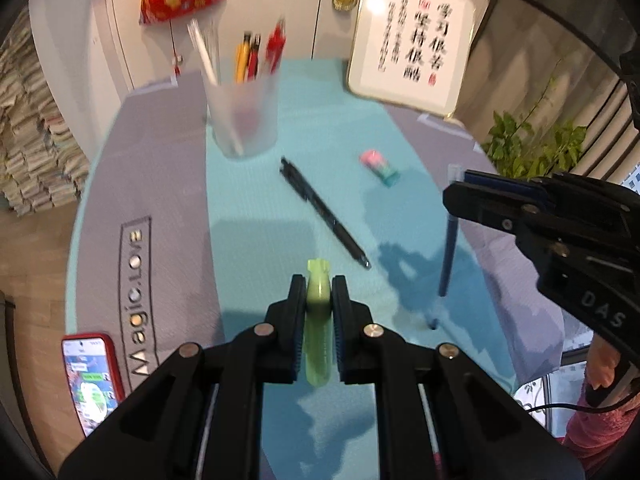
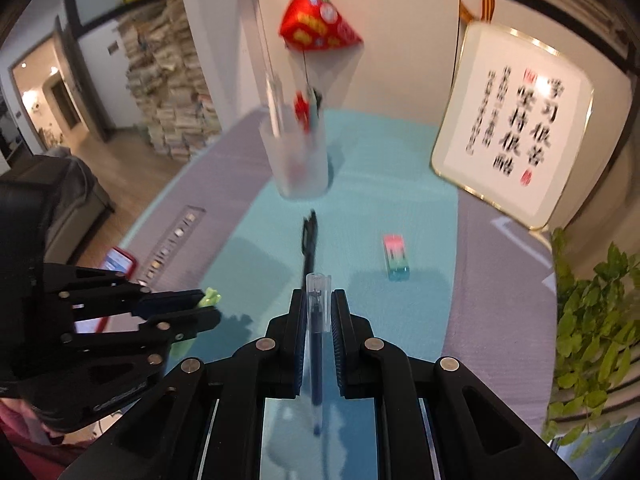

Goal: Organize stationery
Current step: 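Lift the blue pen and green highlighter upright and carry them over the cup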

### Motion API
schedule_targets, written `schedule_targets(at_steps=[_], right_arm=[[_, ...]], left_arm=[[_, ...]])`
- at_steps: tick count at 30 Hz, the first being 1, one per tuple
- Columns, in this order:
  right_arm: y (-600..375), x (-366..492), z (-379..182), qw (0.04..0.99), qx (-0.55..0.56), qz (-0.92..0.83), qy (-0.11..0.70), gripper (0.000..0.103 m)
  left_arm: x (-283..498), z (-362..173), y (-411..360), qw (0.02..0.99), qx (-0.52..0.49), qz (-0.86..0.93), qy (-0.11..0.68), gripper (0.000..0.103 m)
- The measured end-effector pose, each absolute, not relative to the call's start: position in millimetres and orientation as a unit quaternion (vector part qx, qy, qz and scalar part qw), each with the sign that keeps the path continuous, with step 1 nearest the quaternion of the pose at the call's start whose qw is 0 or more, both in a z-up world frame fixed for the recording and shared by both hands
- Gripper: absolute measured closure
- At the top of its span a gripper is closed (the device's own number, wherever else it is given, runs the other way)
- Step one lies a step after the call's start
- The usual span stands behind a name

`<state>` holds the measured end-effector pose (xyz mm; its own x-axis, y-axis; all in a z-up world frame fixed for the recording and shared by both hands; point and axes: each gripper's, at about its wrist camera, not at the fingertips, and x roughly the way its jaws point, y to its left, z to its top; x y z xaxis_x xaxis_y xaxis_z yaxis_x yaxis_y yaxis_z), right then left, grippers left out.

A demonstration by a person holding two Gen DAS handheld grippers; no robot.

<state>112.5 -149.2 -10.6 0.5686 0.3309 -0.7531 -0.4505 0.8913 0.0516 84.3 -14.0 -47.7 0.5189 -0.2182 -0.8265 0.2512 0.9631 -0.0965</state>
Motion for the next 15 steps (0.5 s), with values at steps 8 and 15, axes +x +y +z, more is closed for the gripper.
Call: schedule_targets(at_steps=[8, 15], right_arm=[[-149.3, 100.0, 18.9, 0.898, -0.058, 0.231, 0.369, 0.09], [-143.0, 100.8, 34.4, 0.906, -0.048, 0.239, 0.347, 0.09]], left_arm=[[81.8, -26.8, -5.7, 0.892, 0.006, -0.135, 0.431, 0.092], [84.3, -7.2, 0.2, 0.907, 0.003, -0.129, 0.402, 0.092]])
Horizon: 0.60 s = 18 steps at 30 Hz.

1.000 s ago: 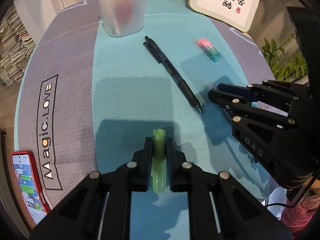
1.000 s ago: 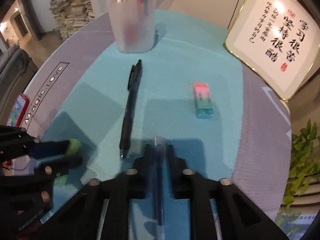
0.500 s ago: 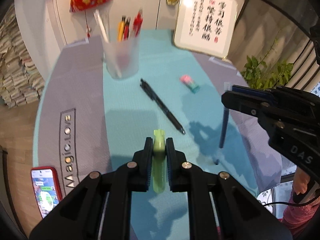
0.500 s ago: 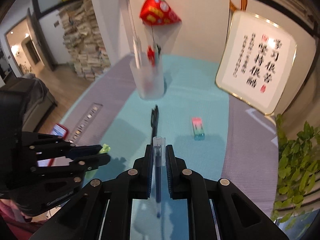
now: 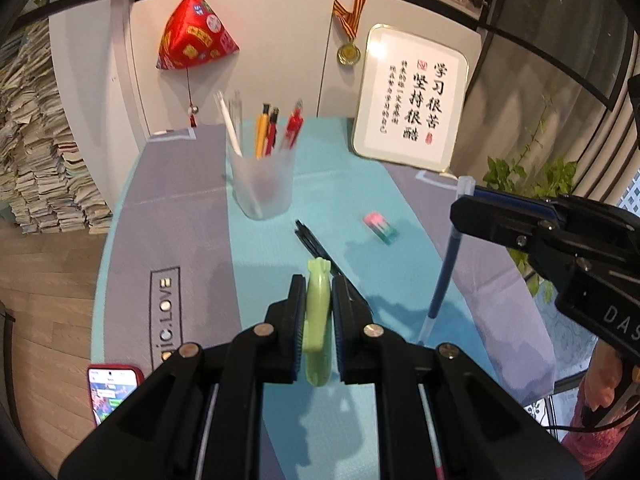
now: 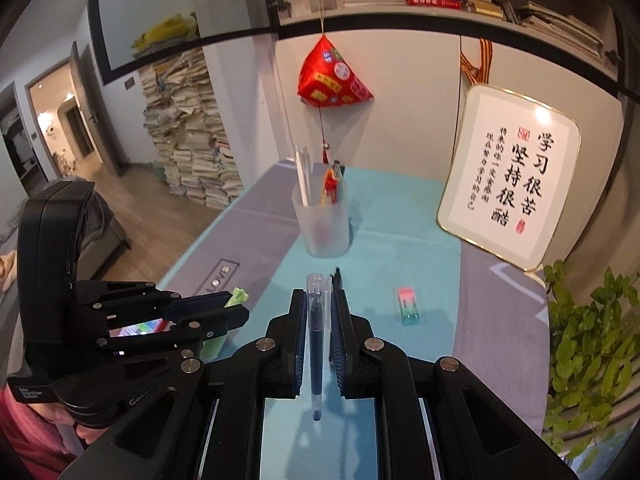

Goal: Organize stationery
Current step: 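Lift the blue pen and green highlighter upright and carry them over the cup, then lower the blue pen with the right tool while the left tool lowers the highlighter into the cup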

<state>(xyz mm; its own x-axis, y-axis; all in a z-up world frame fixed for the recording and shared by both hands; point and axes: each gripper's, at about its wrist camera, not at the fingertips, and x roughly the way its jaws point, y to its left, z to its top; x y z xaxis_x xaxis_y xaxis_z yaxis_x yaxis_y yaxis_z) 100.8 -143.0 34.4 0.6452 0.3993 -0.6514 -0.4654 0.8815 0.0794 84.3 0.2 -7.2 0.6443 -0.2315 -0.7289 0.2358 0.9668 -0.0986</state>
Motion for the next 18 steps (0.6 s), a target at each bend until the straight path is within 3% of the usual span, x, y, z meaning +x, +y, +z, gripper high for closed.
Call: schedule_targets(at_steps=[18], right_arm=[[-119.1, 126.7, 60.7, 0.915, -0.046, 0.233, 0.325, 0.09]], left_arm=[[108.4, 33.2, 24.1, 0.934, 0.017, -0.094, 0.345, 0.092]])
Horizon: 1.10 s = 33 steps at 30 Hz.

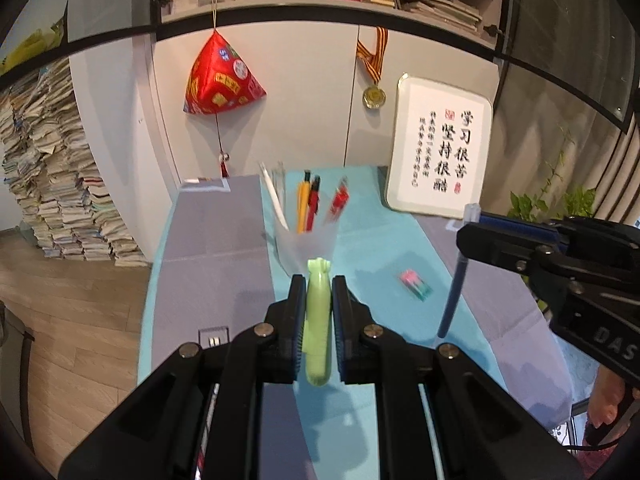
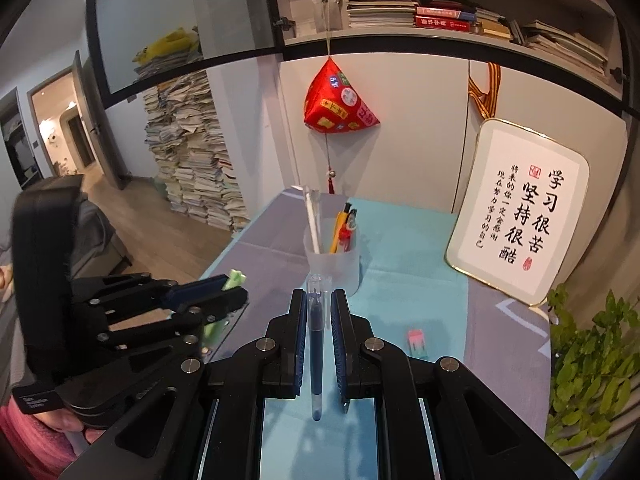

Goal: Organize stationery
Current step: 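Lower the blue pen with the right tool while the left tool lowers the highlighter into the cup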

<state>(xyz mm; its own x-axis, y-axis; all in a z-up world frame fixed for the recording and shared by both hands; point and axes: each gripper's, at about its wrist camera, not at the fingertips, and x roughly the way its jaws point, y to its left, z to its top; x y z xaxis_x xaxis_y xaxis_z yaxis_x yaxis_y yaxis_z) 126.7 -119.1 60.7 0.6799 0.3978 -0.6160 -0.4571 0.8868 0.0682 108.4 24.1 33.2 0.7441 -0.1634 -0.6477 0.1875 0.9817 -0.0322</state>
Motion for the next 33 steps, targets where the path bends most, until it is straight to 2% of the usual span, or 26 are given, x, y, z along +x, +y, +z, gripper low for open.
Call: schedule_targets(at_steps=[9, 23, 33], right_arm=[[-104.7, 163.7, 88.2, 0.925, -0.03, 0.226, 0.304, 0.09], [-86.5, 216.4, 126.4, 0.934, 0.011, 0.231, 0.271, 0.09], [-75.4, 255.9, 117.2, 0.939, 0.016, 0.213, 0.27, 0.09]], left_arm=[[136.5, 57.0, 32.0, 0.939, -0.003, -0.11, 0.326, 0.091], [188.9, 66.2, 35.1, 0.941, -0.033, -0.102, 0.322, 0.091], [223.6, 61.8, 42.0, 0.941, -0.082, -0.099, 0.312, 0.091]])
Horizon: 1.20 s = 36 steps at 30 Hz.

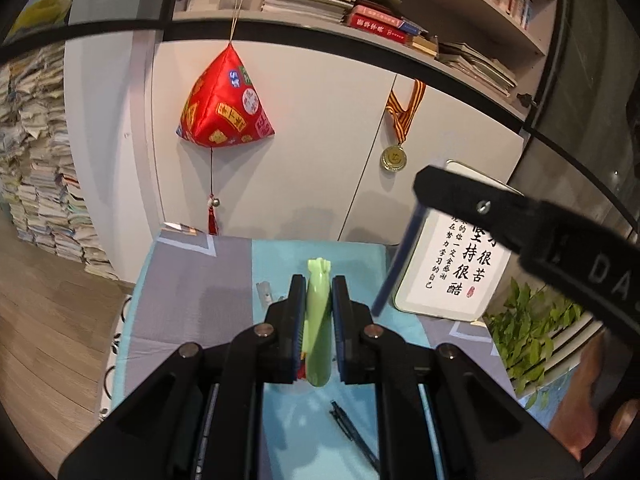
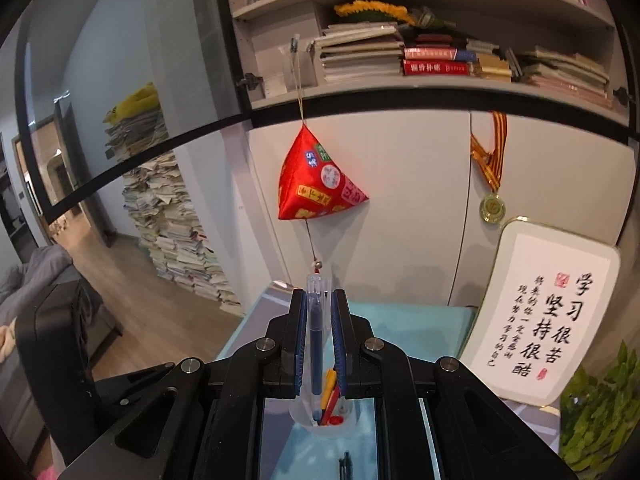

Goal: Organize stationery
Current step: 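Lower the blue pen with the right tool while the left tool lowers the highlighter into the cup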

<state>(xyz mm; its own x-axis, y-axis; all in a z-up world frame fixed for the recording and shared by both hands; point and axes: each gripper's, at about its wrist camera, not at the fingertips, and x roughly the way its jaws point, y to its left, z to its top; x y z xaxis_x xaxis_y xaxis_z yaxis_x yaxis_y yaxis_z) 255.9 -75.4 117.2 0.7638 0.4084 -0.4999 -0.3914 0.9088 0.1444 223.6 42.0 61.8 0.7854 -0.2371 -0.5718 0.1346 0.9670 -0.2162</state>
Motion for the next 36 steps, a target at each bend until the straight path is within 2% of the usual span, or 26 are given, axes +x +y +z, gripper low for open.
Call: schedule_targets(at_steps=[14, 36], right_arm=[[-70.3, 277.7, 81.0, 0.939, 0.007, 0.198, 0.282, 0.09], [-64.7, 284.8, 56.4, 0.93, 0.003, 0.201, 0.307, 0.09]], left_arm=[[243.4, 22.3, 38.2, 0.941, -0.09, -0.075, 0.318, 0.091], [252.1, 14.7, 40.3, 0.941, -0.111, -0.079, 0.31, 0.091]])
